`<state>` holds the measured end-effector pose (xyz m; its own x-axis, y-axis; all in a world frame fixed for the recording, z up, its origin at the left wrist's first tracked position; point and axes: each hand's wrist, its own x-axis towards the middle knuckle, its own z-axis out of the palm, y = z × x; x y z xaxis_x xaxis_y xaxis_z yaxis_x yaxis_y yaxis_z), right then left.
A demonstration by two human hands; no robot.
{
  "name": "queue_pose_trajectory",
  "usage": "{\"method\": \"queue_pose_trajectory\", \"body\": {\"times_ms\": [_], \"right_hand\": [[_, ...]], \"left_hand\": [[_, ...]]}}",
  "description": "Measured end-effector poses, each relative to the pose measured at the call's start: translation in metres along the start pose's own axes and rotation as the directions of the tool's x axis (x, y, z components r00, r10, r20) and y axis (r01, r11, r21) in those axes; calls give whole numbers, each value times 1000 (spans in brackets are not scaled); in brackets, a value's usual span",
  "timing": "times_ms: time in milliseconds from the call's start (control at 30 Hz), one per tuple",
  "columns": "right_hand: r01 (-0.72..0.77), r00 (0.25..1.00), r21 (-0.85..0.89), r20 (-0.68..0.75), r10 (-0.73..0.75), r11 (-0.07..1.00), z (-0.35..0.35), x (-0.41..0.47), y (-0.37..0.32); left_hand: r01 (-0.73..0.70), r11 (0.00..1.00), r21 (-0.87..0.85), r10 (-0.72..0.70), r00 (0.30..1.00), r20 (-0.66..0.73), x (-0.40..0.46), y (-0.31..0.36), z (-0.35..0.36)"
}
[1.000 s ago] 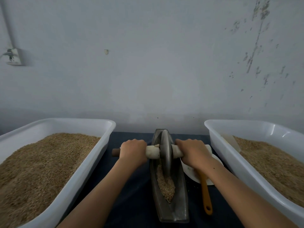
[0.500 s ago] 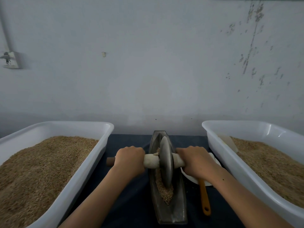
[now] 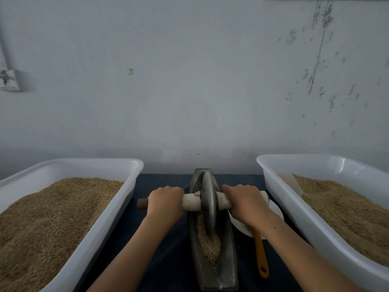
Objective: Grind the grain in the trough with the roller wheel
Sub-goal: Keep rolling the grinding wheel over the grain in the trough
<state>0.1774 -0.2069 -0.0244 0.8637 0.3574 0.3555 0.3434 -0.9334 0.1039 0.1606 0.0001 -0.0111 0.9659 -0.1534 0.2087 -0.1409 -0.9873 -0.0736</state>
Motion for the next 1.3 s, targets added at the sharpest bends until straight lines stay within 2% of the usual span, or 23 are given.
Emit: {"method": "queue_pose_trajectory", "body": {"times_ms": [133,333,567,700,800,900,1000,1300], "right_hand": [[30,999,5,19,-30,1000,-4,-11,1],[66,988,50,136,-73,997,-15,-13,3],[13,998,11,-58,-13,1000,-3,-8,-4],[0,996,30,-91,3,1000,-2,-10,-5],[-8,999,8,-44,8,1000,-6,-13,-5],[35,997,12,72,-36,999,-15,-13,-6],[51,991,27,126,-55,998,-24,-15,-7],[-40,999,50,-18,41,998,-6,-7,-8]], "left_hand": [[-24,1000,4,24,1000,15,-9,-2,1],[-54,998,27,53,998,33,-10,-4,-1],[-7,1000,-23,7,1000,-18,-5,-4,4],[-10,999,-36,8,999,-50,-6,-4,6],[-17,1000,12,18,999,-33,-5,-5,4],[-54,994,100,48,997,68,-4,-6,1],[-61,993,104,47,990,135,-5,-6,0],[-34,999,-22,34,999,-20,-1,-7,5]]}}
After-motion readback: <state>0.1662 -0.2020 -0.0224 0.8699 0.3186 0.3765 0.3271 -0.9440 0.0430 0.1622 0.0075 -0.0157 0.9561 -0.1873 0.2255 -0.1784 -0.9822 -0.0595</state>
